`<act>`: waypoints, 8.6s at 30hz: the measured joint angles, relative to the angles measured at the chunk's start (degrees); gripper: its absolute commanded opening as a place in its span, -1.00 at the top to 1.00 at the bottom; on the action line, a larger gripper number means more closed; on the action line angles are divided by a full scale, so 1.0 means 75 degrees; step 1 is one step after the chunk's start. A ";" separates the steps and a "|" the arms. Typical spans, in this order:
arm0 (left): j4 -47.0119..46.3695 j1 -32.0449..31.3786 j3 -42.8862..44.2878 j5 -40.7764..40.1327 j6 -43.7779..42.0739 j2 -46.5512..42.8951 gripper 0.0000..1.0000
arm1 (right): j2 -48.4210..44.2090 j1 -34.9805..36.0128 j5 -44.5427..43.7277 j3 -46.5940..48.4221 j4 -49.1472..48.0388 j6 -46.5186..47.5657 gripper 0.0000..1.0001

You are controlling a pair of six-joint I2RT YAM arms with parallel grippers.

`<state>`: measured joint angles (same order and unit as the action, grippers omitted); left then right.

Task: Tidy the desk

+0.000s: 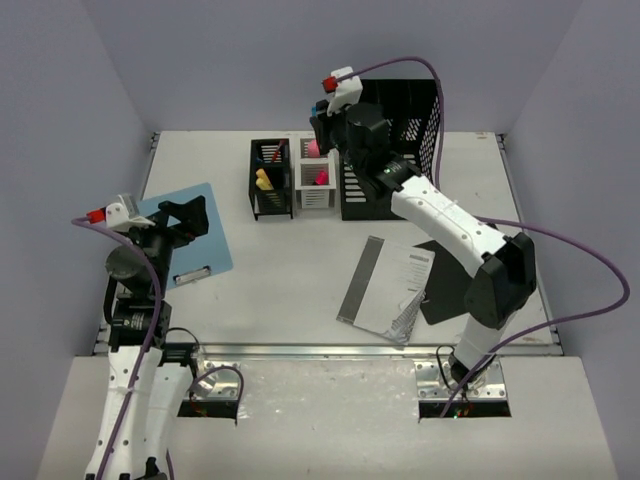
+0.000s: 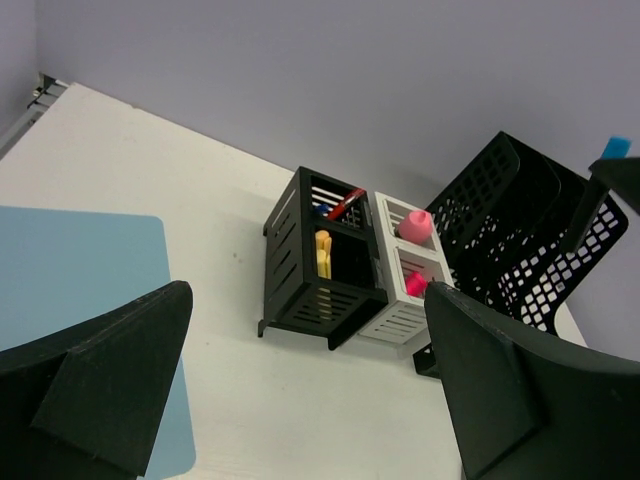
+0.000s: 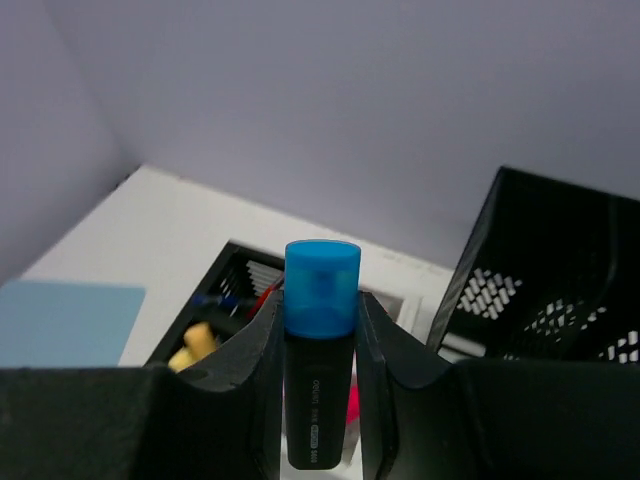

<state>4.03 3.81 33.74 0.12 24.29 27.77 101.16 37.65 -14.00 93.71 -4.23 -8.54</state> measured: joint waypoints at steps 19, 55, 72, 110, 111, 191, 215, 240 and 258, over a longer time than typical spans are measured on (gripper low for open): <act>-0.0344 0.0000 -0.0012 0.0210 0.0026 0.0530 -1.00 | 0.2025 -0.0315 -0.1886 -0.0702 -0.2591 -0.0746 0.97; 0.0982 0.0000 0.0723 0.0775 -0.1349 0.1629 -0.99 | 0.2215 -0.0210 0.0003 -0.0431 -0.1236 -0.1926 -0.59; 0.5450 0.0513 0.2783 0.2617 -0.9667 0.5123 -0.57 | -0.1737 -0.0446 0.2658 -0.3077 0.1830 0.2028 -0.98; 0.4572 0.2366 0.1950 0.2876 -1.3840 0.8609 0.29 | -0.2588 -0.1405 0.4001 -0.4564 0.3378 0.2308 -0.98; 0.4602 0.2378 0.1953 0.2891 -1.3901 0.8615 0.43 | -0.2579 -0.1405 0.4022 -0.4564 0.3381 0.2308 -0.98; 0.9678 0.0303 0.3754 0.6531 -1.4635 0.3797 1.00 | 0.0236 0.1958 1.0019 -0.6563 -0.8186 1.1377 -0.44; 0.9672 -0.0356 0.3885 0.6438 -1.4708 0.4648 1.00 | -0.0428 0.1964 0.8361 -0.6942 -0.6172 1.3146 -0.08; 0.9670 -0.0364 0.3888 0.6417 -1.4568 0.4849 0.99 | -0.0029 0.2020 0.8177 -0.6315 -0.5735 1.3522 0.32; 0.8311 -0.0364 0.3835 0.6379 -1.3589 0.4121 -1.00 | -0.0117 0.2116 0.8116 -0.6318 -0.5464 1.3513 0.97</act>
<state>66.37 1.08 62.50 47.97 -77.62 58.67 100.29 53.52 46.87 46.33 -45.21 92.82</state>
